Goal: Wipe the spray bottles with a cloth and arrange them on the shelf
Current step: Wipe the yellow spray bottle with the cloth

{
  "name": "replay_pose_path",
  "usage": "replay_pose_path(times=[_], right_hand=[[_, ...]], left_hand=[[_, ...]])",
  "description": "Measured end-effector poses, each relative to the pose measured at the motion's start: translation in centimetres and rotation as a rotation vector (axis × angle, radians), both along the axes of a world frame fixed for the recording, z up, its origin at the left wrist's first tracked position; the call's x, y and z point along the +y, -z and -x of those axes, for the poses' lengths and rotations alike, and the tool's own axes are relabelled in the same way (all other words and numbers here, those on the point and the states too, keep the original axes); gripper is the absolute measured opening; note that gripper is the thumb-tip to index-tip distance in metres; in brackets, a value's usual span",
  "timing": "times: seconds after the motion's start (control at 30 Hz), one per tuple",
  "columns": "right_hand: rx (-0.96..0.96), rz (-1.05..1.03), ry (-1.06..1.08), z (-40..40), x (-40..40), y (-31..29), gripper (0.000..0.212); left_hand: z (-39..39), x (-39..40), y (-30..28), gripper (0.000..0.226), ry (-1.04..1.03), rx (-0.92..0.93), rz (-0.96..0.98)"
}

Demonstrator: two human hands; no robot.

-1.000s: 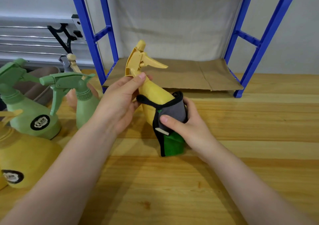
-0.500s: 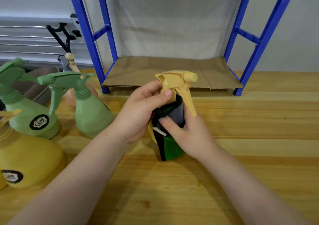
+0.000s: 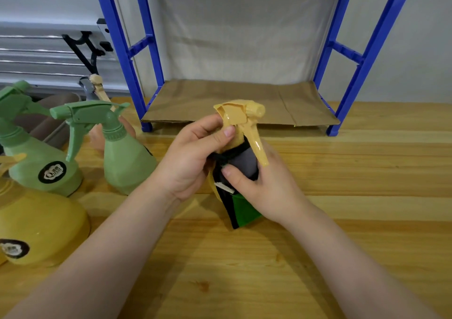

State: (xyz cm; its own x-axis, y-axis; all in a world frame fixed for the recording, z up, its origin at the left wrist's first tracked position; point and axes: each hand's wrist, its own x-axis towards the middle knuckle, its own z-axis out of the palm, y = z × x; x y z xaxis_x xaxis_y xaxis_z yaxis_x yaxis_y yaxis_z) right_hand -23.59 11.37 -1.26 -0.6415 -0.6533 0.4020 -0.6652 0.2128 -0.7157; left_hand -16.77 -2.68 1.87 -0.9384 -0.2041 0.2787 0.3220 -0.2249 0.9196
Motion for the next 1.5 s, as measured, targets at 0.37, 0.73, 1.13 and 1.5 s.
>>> replay_pose_path(times=[0.37, 0.73, 1.13, 1.5], right_hand=[[-0.125, 0.031, -0.095, 0.2, 0.1, 0.8, 0.061], [-0.416, 0.153, -0.209, 0.0, 0.1, 0.9, 0.075], [-0.433, 0.241, -0.016, 0.1, -0.4, 1.4, 0.091], [-0.251, 0.170, 0.001, 0.1, 0.1, 0.5, 0.045]], left_hand=[[-0.3, -1.7, -1.4, 0.026, -0.158, 0.132, -0.228], [0.1, -2.4, -0.9, 0.025, -0.192, 0.160, -0.333], [0.9, -1.9, -0.5, 0.032, -0.453, -0.037, -0.276], [0.8, 0.5, 0.1, 0.023, -0.255, 0.028, -0.171]])
